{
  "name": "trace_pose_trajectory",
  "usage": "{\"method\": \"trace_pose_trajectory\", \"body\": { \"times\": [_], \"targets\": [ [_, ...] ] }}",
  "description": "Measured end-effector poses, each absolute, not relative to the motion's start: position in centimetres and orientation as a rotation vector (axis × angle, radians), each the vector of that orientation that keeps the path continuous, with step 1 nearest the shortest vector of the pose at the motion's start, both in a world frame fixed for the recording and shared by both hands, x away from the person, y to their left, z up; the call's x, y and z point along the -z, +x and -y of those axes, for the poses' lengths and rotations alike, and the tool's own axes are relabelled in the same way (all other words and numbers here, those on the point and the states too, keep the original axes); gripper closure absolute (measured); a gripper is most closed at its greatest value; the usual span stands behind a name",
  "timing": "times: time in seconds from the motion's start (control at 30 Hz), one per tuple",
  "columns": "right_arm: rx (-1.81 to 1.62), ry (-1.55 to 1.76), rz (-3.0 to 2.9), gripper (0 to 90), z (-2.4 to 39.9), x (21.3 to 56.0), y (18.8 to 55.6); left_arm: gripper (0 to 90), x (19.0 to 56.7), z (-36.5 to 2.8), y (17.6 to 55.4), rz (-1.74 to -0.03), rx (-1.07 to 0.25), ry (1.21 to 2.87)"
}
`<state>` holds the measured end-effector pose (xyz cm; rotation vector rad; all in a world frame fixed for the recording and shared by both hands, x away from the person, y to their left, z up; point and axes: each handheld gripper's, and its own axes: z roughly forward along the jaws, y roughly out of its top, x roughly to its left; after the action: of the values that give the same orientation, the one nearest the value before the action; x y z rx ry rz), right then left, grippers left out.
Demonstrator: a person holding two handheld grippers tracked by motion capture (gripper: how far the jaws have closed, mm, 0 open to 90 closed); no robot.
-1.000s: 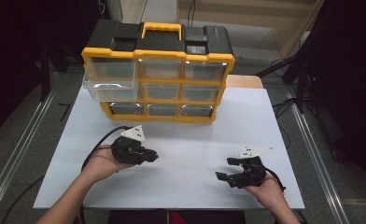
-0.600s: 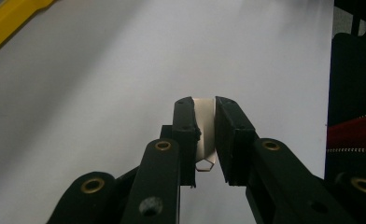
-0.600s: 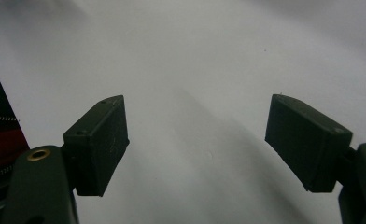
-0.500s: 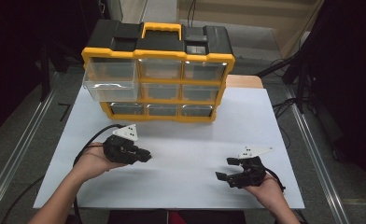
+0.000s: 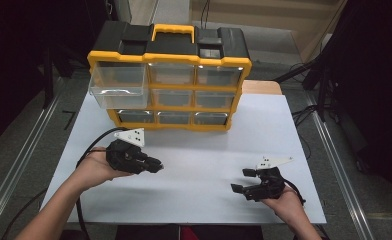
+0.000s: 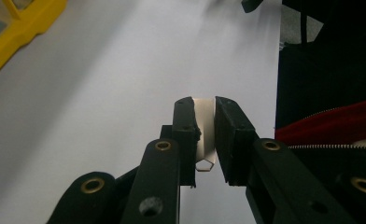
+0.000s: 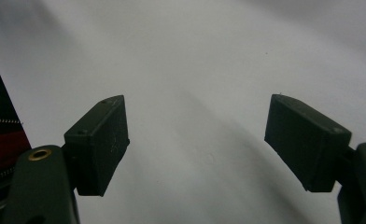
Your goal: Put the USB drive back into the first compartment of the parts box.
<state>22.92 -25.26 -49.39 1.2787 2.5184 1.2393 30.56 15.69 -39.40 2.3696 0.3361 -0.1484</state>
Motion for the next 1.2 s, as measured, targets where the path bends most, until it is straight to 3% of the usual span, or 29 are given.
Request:
{"method": "trace_pose_trajectory", "body": {
  "times": [1.2],
  "targets": [
    [-1.243, 1.275, -2.534, 19.6, 25.2, 49.4, 22.8, 79.8, 30.7, -16.2, 31.5, -0.293, 0.148, 2.425]
  ]
}}
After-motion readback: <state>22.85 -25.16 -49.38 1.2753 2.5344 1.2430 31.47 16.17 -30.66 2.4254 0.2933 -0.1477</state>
